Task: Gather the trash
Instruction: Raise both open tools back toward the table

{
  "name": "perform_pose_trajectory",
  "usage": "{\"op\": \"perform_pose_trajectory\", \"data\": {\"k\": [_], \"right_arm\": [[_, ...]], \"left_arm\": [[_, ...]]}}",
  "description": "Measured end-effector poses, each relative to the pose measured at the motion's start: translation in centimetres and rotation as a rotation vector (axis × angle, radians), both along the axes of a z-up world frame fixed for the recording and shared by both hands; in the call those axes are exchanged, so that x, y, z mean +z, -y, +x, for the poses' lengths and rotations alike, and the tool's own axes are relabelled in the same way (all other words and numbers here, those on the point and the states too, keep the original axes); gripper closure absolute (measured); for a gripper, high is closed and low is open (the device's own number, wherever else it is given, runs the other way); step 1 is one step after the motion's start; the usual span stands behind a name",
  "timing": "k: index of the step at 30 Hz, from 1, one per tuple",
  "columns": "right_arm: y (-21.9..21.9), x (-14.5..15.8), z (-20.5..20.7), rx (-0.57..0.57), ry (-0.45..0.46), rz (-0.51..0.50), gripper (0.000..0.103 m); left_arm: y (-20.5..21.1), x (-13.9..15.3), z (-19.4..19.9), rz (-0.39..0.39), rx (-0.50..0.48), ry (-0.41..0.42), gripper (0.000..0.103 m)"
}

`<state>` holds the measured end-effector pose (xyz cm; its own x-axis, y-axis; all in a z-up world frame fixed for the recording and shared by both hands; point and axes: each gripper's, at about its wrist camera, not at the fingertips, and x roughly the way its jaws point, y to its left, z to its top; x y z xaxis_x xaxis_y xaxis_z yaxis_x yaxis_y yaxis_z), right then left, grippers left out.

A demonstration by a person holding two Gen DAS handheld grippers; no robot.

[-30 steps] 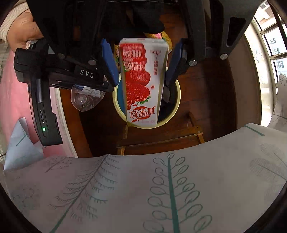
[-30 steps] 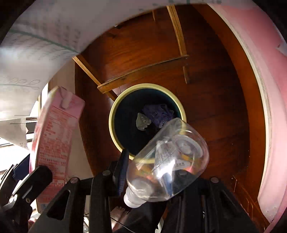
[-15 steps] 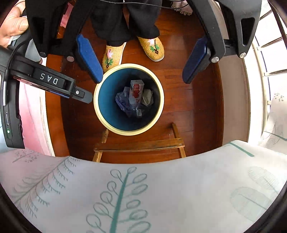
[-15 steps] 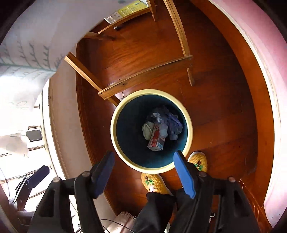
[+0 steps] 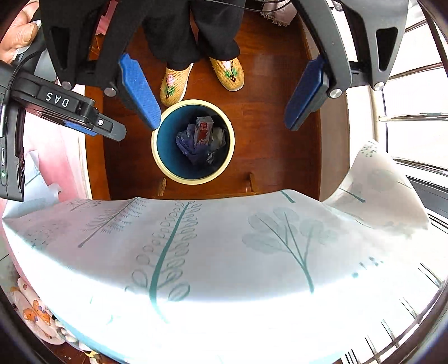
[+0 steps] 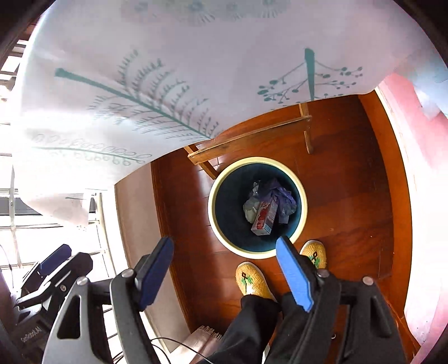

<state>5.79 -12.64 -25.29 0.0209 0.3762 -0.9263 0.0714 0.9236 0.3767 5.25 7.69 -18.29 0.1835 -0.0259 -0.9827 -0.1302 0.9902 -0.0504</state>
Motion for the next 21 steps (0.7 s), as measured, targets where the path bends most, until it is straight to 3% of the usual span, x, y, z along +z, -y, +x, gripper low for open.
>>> {"op": "perform_pose_trajectory", "data": {"k": [10, 21], "right_arm": [[-1.3, 10.6, -1.6, 0.050, 0.146, -0.035, 0.027], [-1.2, 19.5, -0.9, -0.011, 0.304, -0.041, 0.027]], "left_arm": [[-1.6, 10.4, 0.0, 0.029, -0.045, 0.170, 0.014], [-2.7, 20.4, 0.3, 0.042, -0.075, 0.376, 0.012]]}}
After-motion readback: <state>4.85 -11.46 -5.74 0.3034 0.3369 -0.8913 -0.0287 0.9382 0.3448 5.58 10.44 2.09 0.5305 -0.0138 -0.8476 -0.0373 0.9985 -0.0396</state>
